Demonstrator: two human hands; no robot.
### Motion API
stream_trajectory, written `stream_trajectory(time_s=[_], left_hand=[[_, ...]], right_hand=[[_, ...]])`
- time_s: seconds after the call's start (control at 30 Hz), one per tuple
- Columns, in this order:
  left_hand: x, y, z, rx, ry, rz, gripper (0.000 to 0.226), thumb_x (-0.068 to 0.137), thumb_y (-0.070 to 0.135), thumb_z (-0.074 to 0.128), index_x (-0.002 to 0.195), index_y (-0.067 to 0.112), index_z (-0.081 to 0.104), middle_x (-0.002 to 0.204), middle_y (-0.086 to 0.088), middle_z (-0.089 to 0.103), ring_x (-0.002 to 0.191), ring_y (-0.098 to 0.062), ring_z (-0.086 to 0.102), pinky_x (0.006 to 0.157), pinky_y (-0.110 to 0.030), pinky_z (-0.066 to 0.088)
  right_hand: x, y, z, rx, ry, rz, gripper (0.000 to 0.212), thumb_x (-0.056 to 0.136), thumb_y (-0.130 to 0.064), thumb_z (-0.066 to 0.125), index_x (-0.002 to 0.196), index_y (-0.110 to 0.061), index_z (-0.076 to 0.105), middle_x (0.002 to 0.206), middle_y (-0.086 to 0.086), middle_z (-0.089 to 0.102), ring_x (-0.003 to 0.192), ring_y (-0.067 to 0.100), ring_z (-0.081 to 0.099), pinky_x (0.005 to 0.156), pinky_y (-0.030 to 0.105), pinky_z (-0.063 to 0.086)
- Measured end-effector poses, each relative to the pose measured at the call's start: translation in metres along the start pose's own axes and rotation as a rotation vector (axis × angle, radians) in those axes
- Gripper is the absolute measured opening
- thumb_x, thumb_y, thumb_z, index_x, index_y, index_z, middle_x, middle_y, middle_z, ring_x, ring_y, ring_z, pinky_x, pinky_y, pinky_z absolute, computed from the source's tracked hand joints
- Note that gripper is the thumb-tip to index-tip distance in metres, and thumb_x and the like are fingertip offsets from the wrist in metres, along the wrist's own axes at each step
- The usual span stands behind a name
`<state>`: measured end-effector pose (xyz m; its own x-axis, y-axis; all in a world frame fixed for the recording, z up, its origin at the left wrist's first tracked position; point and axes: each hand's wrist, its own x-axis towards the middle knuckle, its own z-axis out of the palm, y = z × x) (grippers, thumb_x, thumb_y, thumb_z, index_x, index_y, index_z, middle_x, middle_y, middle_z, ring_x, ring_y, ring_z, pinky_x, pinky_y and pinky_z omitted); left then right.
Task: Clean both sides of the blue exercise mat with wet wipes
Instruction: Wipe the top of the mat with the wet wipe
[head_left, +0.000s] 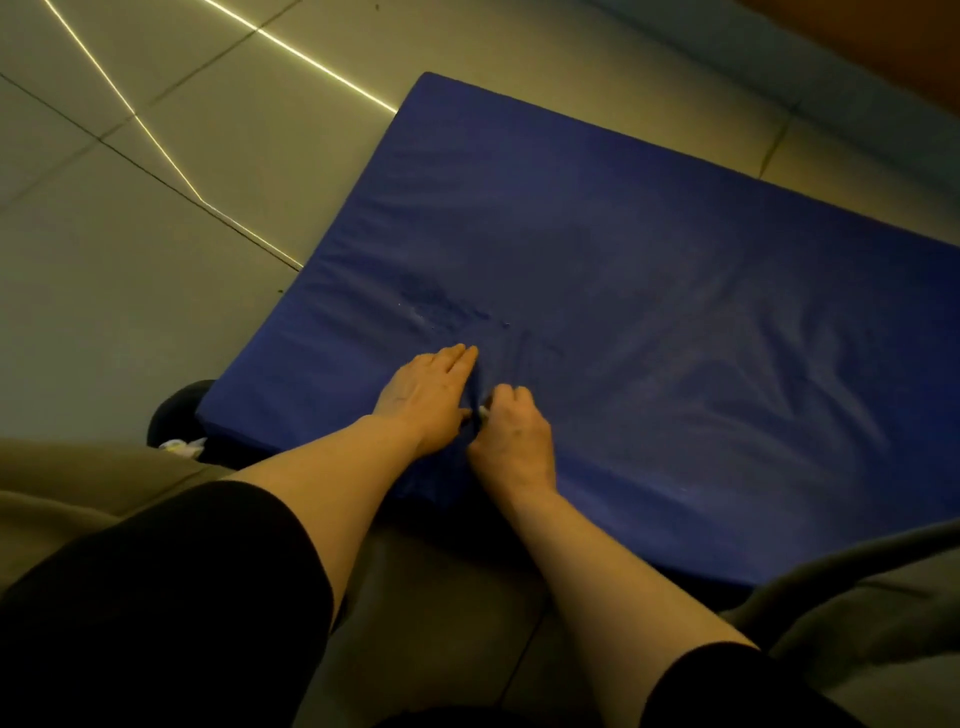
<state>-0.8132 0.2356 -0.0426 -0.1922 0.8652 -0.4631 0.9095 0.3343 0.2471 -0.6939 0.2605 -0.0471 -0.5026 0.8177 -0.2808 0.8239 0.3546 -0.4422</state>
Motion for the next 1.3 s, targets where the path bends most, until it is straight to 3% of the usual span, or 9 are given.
stream_trajectory(time_s=[0.1, 0.27, 0.43, 0.5, 0.67, 0.8, 0.97, 1.1, 1.3], left_hand=[[0.007, -0.005, 0.001, 0.119, -0.073, 0.004, 0.075, 0.099, 0.044, 0.045, 0.155, 0.019, 0.002, 0.163, -0.002, -0.002, 0.144, -0.026, 0.018, 0.112, -0.036, 0.025], [0.016, 0.000, -0.009, 0.240, -0.077, 0.013, 0.086, 0.092, 0.050, 0.055, 0.155, 0.020, 0.003, 0.157, -0.006, 0.013, 0.138, -0.028, 0.023, 0.109, -0.040, 0.026], [0.041, 0.005, -0.035, 0.333, -0.133, 0.042, 0.097, 0.090, 0.041, 0.061, 0.154, 0.016, -0.007, 0.160, -0.010, -0.013, 0.148, -0.029, -0.002, 0.116, -0.045, 0.017], [0.052, 0.007, -0.038, 0.354, -0.179, 0.066, 0.103, 0.089, 0.038, 0.064, 0.153, 0.014, -0.013, 0.158, -0.008, -0.025, 0.147, -0.024, -0.018, 0.119, -0.049, 0.009], [0.074, 0.005, -0.039, 0.378, -0.332, 0.041, 0.143, 0.062, 0.058, 0.081, 0.149, 0.010, -0.022, 0.157, -0.006, -0.029, 0.145, -0.021, -0.024, 0.115, -0.062, -0.005], [0.076, 0.003, -0.036, 0.357, -0.337, 0.046, 0.144, 0.061, 0.059, 0.081, 0.149, 0.012, -0.023, 0.156, -0.004, -0.031, 0.146, -0.019, -0.022, 0.112, -0.063, -0.007], [0.074, -0.002, -0.031, 0.288, -0.263, 0.060, 0.112, 0.085, 0.039, 0.067, 0.151, 0.013, -0.020, 0.157, -0.004, -0.029, 0.146, -0.016, -0.020, 0.115, -0.060, -0.006], [0.073, -0.005, -0.029, 0.318, -0.297, 0.072, 0.144, 0.060, 0.060, 0.081, 0.150, 0.015, -0.022, 0.156, -0.002, -0.030, 0.146, -0.017, -0.020, 0.115, -0.060, -0.008], [0.075, -0.004, -0.031, 0.288, -0.282, 0.066, 0.145, 0.058, 0.059, 0.082, 0.150, 0.018, -0.021, 0.157, 0.000, -0.030, 0.146, -0.015, -0.021, 0.115, -0.060, -0.008]], right_hand=[[0.014, 0.025, -0.015, -0.057, 0.064, 0.071, 0.014, 0.091, -0.014, 0.050, 0.102, -0.006, 0.053, 0.109, 0.015, 0.052, 0.097, 0.034, 0.054, 0.075, 0.035, 0.039], [0.029, 0.053, -0.039, -0.125, 0.220, 0.314, 0.021, 0.086, -0.006, 0.051, 0.106, -0.001, 0.051, 0.113, 0.020, 0.050, 0.099, 0.039, 0.054, 0.078, 0.042, 0.044], [0.023, 0.000, -0.001, -0.073, -0.024, -0.127, 0.025, 0.081, -0.005, 0.055, 0.106, -0.004, 0.050, 0.110, 0.016, 0.051, 0.094, 0.035, 0.054, 0.071, 0.036, 0.039], [0.028, 0.002, -0.001, -0.058, -0.032, -0.152, 0.020, 0.083, -0.007, 0.056, 0.101, -0.004, 0.050, 0.106, 0.016, 0.051, 0.091, 0.036, 0.053, 0.065, 0.035, 0.033], [0.059, 0.063, -0.030, -0.057, 0.262, 0.202, 0.012, 0.086, -0.002, 0.049, 0.098, 0.000, 0.053, 0.106, 0.021, 0.052, 0.092, 0.041, 0.054, 0.070, 0.042, 0.040], [0.062, 0.039, -0.017, -0.038, 0.267, 0.154, 0.015, 0.081, 0.002, 0.052, 0.096, 0.001, 0.053, 0.103, 0.023, 0.053, 0.085, 0.042, 0.055, 0.066, 0.043, 0.042], [0.057, 0.004, 0.012, 0.093, 0.069, -0.124, 0.023, 0.079, -0.015, 0.067, 0.094, -0.004, 0.053, 0.098, 0.015, 0.054, 0.077, 0.036, 0.055, 0.058, 0.034, 0.033], [0.078, 0.043, -0.011, 0.041, 0.229, 0.104, 0.011, 0.086, -0.005, 0.053, 0.097, -0.004, 0.053, 0.107, 0.016, 0.053, 0.090, 0.038, 0.055, 0.070, 0.039, 0.040], [0.097, 0.069, -0.029, 0.063, 0.441, 0.368, 0.011, 0.089, -0.004, 0.049, 0.099, 0.000, 0.052, 0.108, 0.020, 0.052, 0.090, 0.042, 0.055, 0.073, 0.045, 0.044]])
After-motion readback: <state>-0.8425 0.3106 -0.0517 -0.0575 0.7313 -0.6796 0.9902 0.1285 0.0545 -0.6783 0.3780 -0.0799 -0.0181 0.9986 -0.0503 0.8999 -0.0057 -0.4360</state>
